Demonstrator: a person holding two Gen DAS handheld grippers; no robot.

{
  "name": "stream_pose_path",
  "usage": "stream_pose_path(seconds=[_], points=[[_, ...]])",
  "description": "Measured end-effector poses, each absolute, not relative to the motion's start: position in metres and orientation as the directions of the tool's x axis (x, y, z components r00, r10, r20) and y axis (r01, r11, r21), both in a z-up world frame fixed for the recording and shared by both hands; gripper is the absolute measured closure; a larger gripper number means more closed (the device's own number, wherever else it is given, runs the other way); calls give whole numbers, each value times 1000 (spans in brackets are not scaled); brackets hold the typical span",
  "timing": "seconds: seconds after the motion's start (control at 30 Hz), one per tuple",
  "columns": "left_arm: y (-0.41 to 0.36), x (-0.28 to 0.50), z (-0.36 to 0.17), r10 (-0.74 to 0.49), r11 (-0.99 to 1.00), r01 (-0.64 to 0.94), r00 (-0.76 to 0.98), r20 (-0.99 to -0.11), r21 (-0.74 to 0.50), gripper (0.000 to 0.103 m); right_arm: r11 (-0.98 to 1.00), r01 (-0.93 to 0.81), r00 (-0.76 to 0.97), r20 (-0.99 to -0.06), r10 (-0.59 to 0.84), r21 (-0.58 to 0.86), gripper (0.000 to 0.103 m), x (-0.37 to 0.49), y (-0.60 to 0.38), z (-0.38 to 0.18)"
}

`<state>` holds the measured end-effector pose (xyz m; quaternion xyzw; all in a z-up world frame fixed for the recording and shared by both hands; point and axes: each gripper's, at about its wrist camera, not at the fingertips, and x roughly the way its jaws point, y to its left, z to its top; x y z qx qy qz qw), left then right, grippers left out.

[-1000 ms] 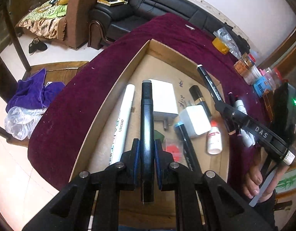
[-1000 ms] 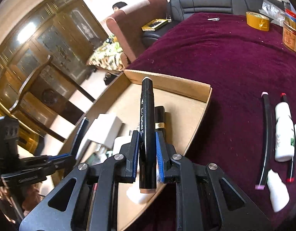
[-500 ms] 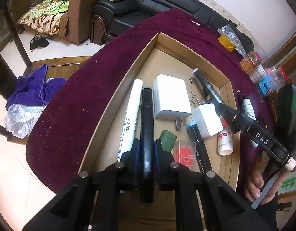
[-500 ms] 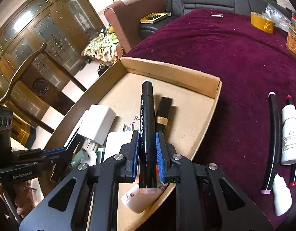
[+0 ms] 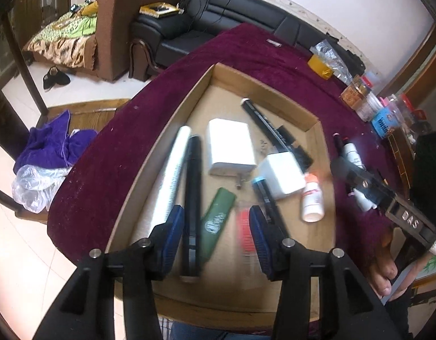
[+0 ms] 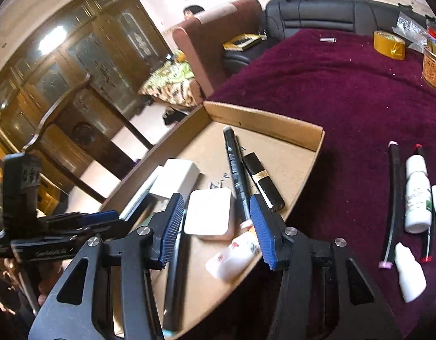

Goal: Organize rigid objects
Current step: 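Grasp a black marker with the left tool while the right tool grasps a red-capped black marker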

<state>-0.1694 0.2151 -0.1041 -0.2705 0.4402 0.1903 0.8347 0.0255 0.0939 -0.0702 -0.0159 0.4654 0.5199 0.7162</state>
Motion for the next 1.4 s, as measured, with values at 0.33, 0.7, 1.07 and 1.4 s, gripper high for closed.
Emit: stream_pose_path(seconds=[0.33,0.7,1.07,1.4], points=[[134,-125,-76,4,868,-396,610,-792,-301,55,513,-722,100,-664,741,464,53,53,1,-70],[71,-70,-88,-91,912,-283,566,-820,-297,55,599,-566,185,-620,762,567,53,130,-67,-98],[61,-39,-107,-143,898,-290,519,-843,-331,55,663,-488,222,-654,723,568,53,145,-80,-116],[60,-11,-118,-184,888,-289,493,-850,-359,55,671,-406,274,-618,737,620,53,160,-105,-120]])
